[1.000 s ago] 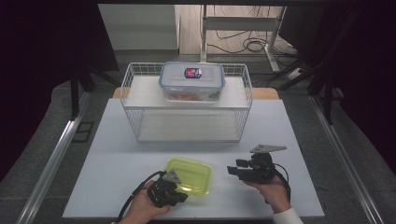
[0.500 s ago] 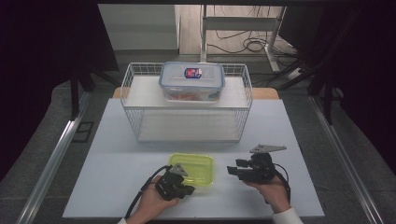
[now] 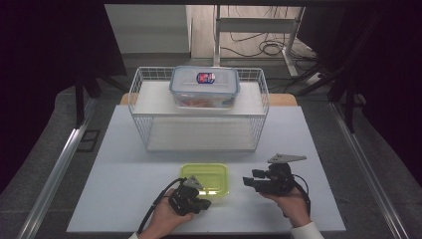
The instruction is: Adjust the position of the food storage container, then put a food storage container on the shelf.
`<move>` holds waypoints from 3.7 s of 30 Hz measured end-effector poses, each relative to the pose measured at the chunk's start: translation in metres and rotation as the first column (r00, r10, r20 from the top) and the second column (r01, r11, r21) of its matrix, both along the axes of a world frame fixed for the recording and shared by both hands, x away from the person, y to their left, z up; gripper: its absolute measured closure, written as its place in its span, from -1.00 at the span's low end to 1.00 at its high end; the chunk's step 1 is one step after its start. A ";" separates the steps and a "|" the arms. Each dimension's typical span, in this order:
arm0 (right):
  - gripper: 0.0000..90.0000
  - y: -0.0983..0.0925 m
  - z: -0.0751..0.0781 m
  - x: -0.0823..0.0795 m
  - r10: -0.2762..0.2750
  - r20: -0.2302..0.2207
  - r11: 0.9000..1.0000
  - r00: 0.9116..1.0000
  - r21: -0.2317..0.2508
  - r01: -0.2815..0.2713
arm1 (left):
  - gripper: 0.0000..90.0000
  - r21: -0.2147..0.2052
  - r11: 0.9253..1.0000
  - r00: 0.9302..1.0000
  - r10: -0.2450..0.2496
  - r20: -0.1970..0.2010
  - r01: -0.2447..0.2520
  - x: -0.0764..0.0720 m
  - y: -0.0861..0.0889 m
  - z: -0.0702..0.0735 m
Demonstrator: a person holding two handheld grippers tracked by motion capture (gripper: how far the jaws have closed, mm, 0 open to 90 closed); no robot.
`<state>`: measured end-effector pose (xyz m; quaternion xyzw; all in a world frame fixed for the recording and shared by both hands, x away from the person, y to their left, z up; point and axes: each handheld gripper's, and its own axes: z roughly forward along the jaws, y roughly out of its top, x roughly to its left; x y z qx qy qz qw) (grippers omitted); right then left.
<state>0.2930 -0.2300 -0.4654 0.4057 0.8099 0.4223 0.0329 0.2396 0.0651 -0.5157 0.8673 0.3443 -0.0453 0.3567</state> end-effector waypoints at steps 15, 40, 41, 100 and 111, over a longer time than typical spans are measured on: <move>-0.04 -0.005 0.002 0.000 -0.004 0.000 1.000 1.000 0.006 0.004 | 0.06 -0.097 0.991 0.994 0.101 0.032 -0.097 -0.015 0.061 0.051; -0.12 0.004 -0.003 0.001 0.015 -0.026 1.000 1.000 0.017 -0.015 | -0.49 -0.066 0.960 0.962 0.273 0.002 -0.272 0.024 0.100 0.031; -0.13 0.005 -0.003 0.001 0.018 -0.027 1.000 0.999 0.016 -0.017 | -0.49 -0.073 0.959 0.961 0.276 -0.002 -0.275 0.025 0.101 0.031; 0.54 0.049 -0.045 0.017 0.024 -0.224 0.985 0.974 0.170 0.014 | 0.53 -0.203 0.934 0.945 0.254 -0.209 -0.295 0.047 0.094 0.001; 0.74 0.040 -0.042 0.008 0.039 -0.244 0.967 0.969 0.255 0.025 | 0.62 -0.235 0.929 0.952 0.246 -0.181 -0.285 0.036 0.097 0.003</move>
